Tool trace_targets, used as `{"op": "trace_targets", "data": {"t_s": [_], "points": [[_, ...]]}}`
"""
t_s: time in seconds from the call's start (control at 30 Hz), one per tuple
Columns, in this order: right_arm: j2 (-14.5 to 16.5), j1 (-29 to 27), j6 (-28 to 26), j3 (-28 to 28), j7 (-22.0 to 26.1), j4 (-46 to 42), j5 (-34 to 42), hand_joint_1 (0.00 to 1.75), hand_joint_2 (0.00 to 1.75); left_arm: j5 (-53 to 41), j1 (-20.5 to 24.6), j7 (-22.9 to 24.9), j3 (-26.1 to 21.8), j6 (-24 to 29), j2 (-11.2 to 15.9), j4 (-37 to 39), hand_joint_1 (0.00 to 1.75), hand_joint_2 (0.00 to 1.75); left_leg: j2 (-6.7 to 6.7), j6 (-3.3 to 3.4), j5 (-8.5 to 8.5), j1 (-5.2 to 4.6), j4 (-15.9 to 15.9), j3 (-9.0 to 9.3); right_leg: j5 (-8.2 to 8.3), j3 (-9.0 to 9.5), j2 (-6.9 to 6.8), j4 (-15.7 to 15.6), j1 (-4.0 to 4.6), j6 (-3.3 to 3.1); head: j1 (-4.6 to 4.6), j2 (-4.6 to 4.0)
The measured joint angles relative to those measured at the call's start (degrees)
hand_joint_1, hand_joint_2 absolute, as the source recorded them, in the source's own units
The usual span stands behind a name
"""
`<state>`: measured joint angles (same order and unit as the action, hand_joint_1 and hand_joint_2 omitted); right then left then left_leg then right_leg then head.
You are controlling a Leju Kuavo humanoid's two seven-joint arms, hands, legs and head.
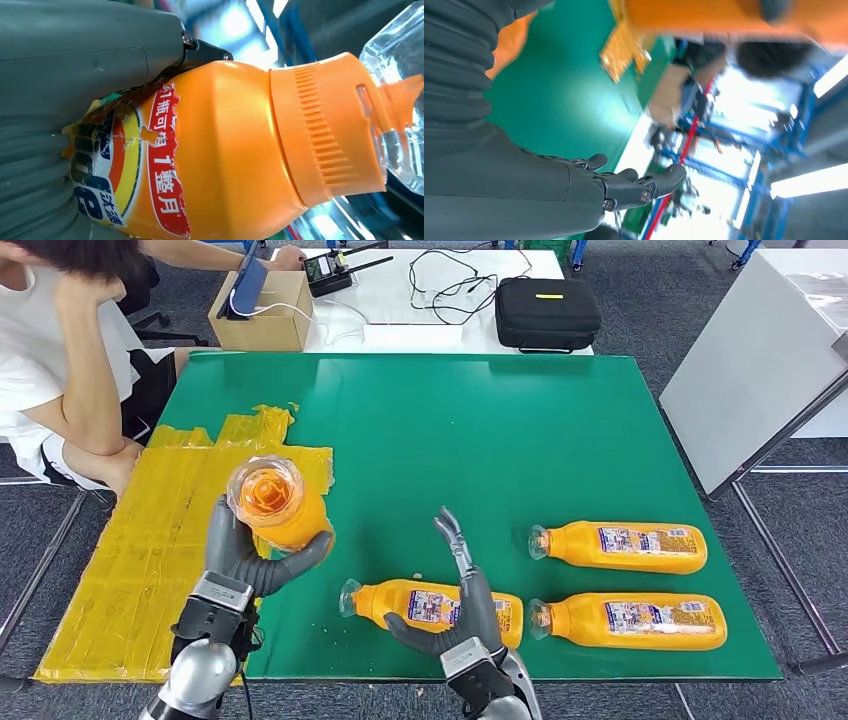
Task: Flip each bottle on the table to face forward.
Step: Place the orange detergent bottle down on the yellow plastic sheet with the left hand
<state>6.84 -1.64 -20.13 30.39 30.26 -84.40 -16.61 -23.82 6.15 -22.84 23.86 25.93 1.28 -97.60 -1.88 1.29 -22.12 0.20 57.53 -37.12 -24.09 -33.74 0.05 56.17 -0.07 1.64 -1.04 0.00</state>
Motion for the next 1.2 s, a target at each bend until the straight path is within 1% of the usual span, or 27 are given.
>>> {"op": "trace_targets", "data": {"t_s": [0.07,0.17,0.23,0.27,0.33,0.47,0.57,0.67,0.77,1.1,1.13,1.2], "points": [[-0.08,-1.33,-1.54,-1.33,0.97,-3.44,-0.24,0.0,1.75,-9.83,1.52,3.46,-1.36,3.42,0.57,0.3,1.75,1.75,0.0,0.0,0.0,0.0,0.0,-0.01,0.0,-0.01,0.0,0.0,0.0,0.0,0.0,0.0],[-0.21,-2.83,-5.56,-2.65,2.11,-8.9,-3.58,0.0,1.75,-29.26,5.38,11.47,-3.15,5.65,1.26,2.34,1.75,1.75,0.0,0.01,0.02,0.01,0.0,0.0,0.01,-0.02,0.0,0.01,0.0,-0.01,0.01,0.0],[-0.39,-3.21,-7.33,-2.79,2.35,-11.99,-5.27,0.0,1.75,-40.73,8.73,16.85,-3.96,5.09,1.5,5.22,1.75,1.75,0.02,0.02,0.05,0.01,0.0,0.0,0.08,-0.02,0.0,0.01,0.0,-0.08,0.01,0.0],[-0.49,-3.24,-7.75,-2.76,2.42,-13.29,-5.64,0.0,1.75,-44.8,10.51,18.99,-4.17,4.05,1.64,7.09,1.75,1.75,0.03,0.02,0.06,0.01,0.0,0.01,0.11,-0.02,0.0,0.01,0.0,-0.11,0.0,0.0],[-0.68,-3.02,-8.01,-2.61,2.36,-15.43,-5.81,0.0,1.75,-49.81,14.24,22.01,-4.26,1.05,1.91,11.84,1.75,1.75,0.03,0.03,0.11,0.0,0.0,0.0,0.15,-0.02,0.0,0.02,0.0,-0.12,0.01,0.0],[-0.89,-1.91,-6.72,-2.12,1.6,-18.37,-4.68,0.0,1.75,-54.05,20.69,25.64,-4.12,-3.92,2.21,23.82,1.75,1.75,0.12,0.07,0.16,0.0,0.0,0.0,0.22,-0.02,0.01,0.03,0.0,-0.06,0.01,0.0],[-0.95,-1.4,-6.15,-1.97,1.31,-19.38,-4.36,0.0,1.75,-55.47,23.27,27.53,-3.94,-4.99,2.24,32.33,1.75,1.75,0.21,0.07,0.17,-0.01,0.0,0.0,0.23,-0.02,0.02,0.03,0.0,-0.05,0.01,0.0],[-0.98,-1.14,-6.53,-1.92,1.3,-19.64,-4.74,0.0,1.75,-55.92,23.91,28.47,-3.85,-5.24,2.25,39.19,1.75,1.75,0.22,0.07,0.17,-0.01,0.0,-0.02,0.23,-0.04,0.03,0.04,0.0,-0.05,0.01,0.0],[-0.98,-0.85,-7.06,-1.79,1.34,-19.64,-5.42,0.0,1.75,-55.98,23.91,28.76,-3.8,-5.29,2.25,44.32,1.75,1.75,0.22,0.07,0.17,-0.01,0.01,-0.11,0.22,-0.13,0.02,0.03,0.0,-0.05,0.0,0.0],[-1.07,0.34,-7.32,-0.98,0.44,-19.62,-6.27,0.0,1.75,-55.27,24.16,29.42,-3.77,-7.74,2.26,54.12,1.75,1.75,0.22,0.07,0.17,-0.01,0.0,-0.15,0.22,-0.15,0.02,0.03,0.0,-0.05,0.01,0.0],[-1.08,0.48,-7.3,-0.88,0.3,-19.6,-6.31,0.0,1.75,-55.27,24.17,29.45,-3.78,-7.86,2.26,55.17,1.65,1.75,0.22,0.07,0.17,-0.01,0.0,-0.15,0.22,-0.15,0.02,0.03,0.0,-0.05,0.01,0.0],[-1.09,0.71,-7.22,-0.71,0.04,-19.53,-6.42,0.0,1.75,-55.27,24.4,29.63,-3.86,-7.75,2.26,57.13,0.8,1.75,0.19,0.07,0.17,-0.01,0.0,-0.14,0.22,-0.12,0.02,0.03,0.0,-0.05,0.01,0.0]]}}
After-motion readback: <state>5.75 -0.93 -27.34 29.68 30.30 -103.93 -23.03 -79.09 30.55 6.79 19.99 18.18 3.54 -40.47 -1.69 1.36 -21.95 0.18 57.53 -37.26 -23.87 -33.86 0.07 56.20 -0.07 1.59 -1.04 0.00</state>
